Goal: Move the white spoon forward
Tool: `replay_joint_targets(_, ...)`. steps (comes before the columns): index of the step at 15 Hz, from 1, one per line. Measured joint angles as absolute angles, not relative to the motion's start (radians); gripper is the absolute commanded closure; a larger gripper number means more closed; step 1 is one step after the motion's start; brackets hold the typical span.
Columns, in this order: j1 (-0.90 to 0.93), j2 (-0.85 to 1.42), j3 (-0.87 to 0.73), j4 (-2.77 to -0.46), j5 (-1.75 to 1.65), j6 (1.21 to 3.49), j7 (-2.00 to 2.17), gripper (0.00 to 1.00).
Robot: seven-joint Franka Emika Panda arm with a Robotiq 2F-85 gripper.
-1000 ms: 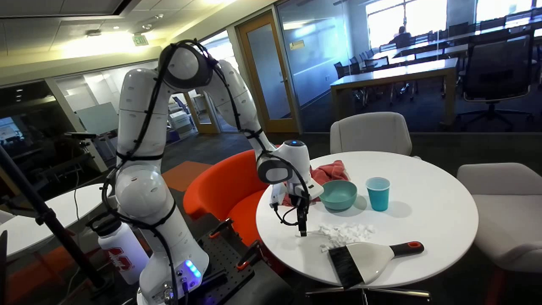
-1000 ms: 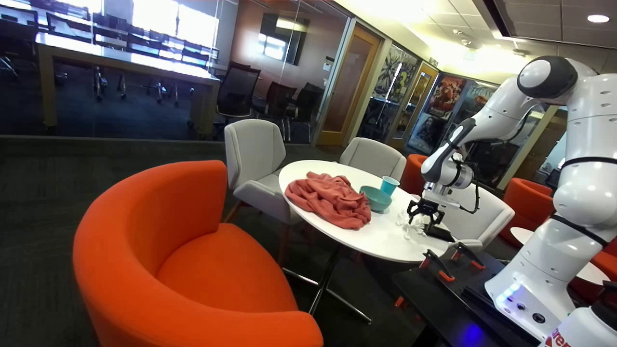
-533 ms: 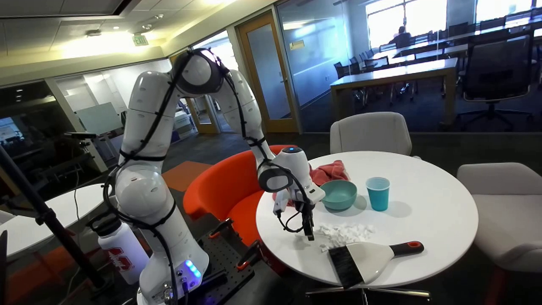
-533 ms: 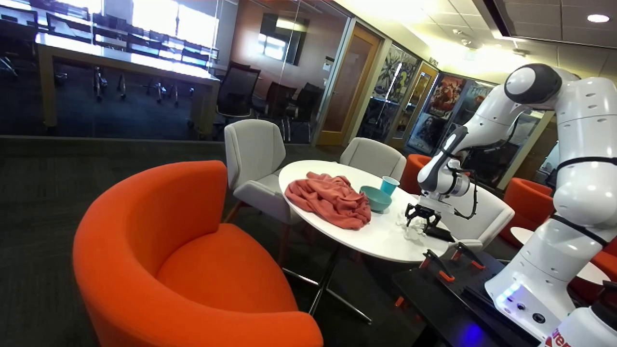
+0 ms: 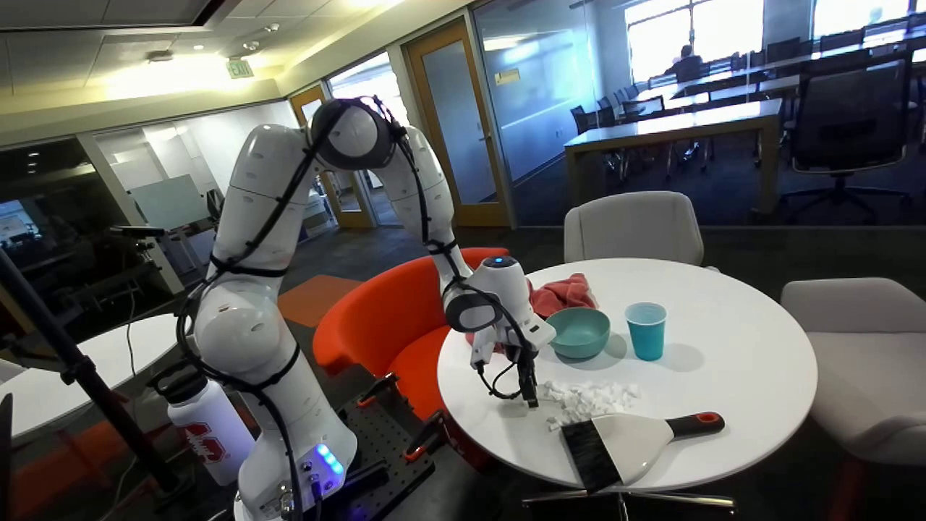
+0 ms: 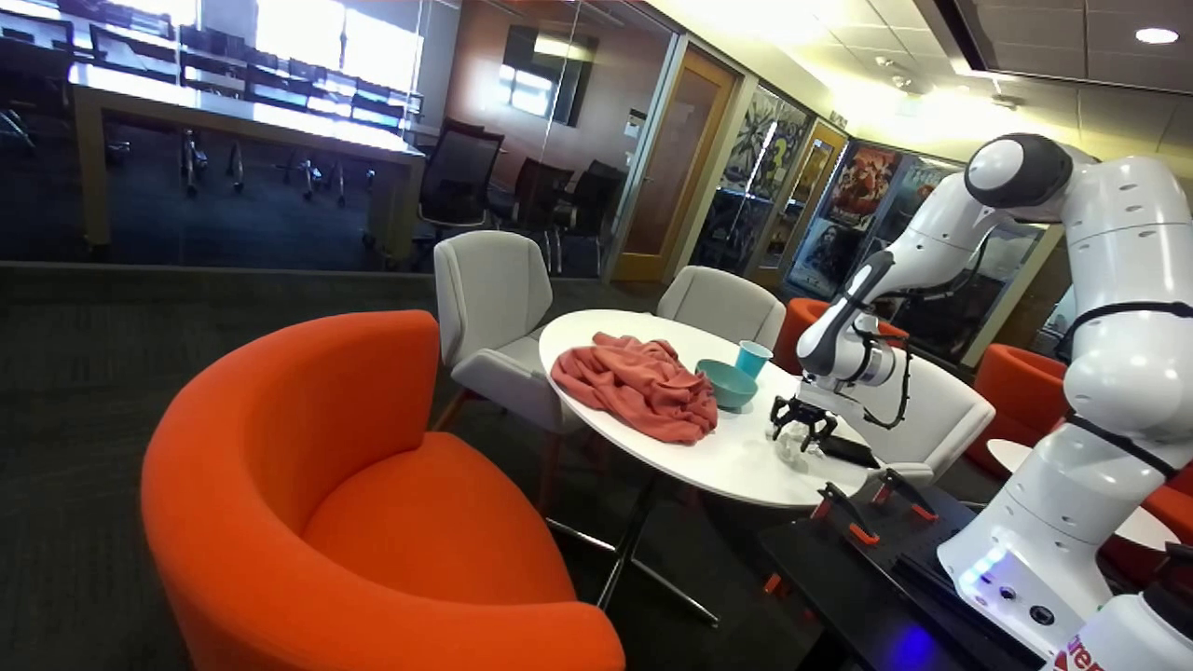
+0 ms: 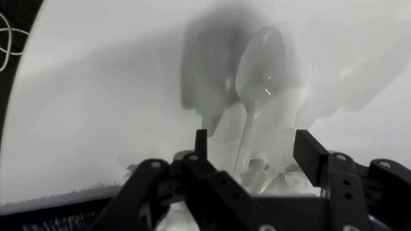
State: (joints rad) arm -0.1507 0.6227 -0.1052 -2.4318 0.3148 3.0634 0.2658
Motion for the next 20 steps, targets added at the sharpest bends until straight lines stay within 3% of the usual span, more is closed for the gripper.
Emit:
replay_joint_targets(5, -0.179, 0.639, -0.084, -2.417, 0.315, 3.063, 0.265, 0.99)
replay_joint_targets(12, -0.214, 0.635, -0.054, -2.418, 0.315, 3.064, 0.239, 0.98)
replay_joint_targets(20, -0.618, 0.484, 0.264, -2.471, 0.348, 3.058, 0.026, 0.98)
